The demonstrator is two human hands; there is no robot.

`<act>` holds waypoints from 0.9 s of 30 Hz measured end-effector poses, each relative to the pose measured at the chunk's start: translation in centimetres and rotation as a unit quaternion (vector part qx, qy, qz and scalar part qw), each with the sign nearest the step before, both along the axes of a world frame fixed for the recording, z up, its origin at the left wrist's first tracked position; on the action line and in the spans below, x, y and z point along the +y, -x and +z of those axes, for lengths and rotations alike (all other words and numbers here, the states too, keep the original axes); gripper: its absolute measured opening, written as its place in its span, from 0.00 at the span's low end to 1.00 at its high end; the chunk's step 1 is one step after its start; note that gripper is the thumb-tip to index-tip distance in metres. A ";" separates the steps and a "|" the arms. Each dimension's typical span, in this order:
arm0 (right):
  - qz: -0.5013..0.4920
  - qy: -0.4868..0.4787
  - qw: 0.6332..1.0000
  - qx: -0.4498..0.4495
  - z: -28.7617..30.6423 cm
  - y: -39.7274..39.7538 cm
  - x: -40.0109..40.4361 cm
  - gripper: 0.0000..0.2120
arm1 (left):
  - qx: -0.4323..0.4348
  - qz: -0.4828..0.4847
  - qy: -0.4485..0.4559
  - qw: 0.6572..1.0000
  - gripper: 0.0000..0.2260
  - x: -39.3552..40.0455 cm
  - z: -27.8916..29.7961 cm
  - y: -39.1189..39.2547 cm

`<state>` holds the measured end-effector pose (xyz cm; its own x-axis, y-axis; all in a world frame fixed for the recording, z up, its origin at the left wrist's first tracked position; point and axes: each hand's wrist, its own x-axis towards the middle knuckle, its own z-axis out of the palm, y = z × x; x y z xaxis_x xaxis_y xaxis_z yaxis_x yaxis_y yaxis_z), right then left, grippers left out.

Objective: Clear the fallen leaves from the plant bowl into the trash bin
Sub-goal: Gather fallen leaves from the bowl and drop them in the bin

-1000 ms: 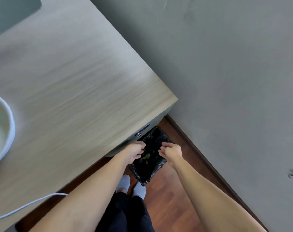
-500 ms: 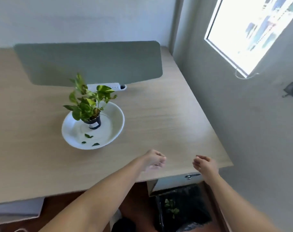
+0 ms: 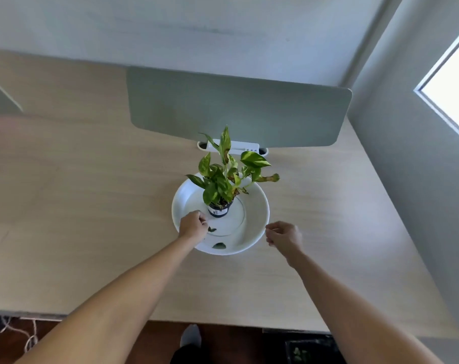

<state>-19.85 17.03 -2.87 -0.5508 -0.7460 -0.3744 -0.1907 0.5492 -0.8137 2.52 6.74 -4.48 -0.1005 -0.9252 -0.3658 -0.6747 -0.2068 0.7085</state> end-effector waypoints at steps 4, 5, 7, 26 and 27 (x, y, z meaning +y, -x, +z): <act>0.125 -0.061 0.981 0.135 -0.1 -4.3 -3.4 0.06 | -0.086 -0.095 -0.024 0.991 0.12 -3.1 -1.1 -0.8; 0.156 -0.080 0.973 0.149 -0.4 -5.1 -3.9 0.06 | -0.105 -0.123 -0.023 0.987 0.15 -3.5 -1.3 -0.6; 0.211 -0.122 0.953 0.182 -1.1 -6.2 -4.7 0.07 | -0.139 -0.164 -0.017 0.977 0.20 -3.9 -1.7 0.0; 0.321 -0.175 0.910 0.194 -4.0 -8.6 -7.2 0.07 | -0.179 -0.330 -0.001 0.927 0.10 -5.1 -2.1 -2.1; 0.304 -0.166 0.920 0.185 -3.9 -8.5 -7.3 0.05 | -0.175 -0.337 -0.002 0.925 0.07 -4.9 -2.2 -2.2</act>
<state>-11.38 9.71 -6.78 -0.2040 -0.8369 -0.5079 -0.7746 0.4552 -0.4390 4.69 1.86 -6.72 -0.5286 -0.6939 -0.4890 -0.8396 0.3426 0.4215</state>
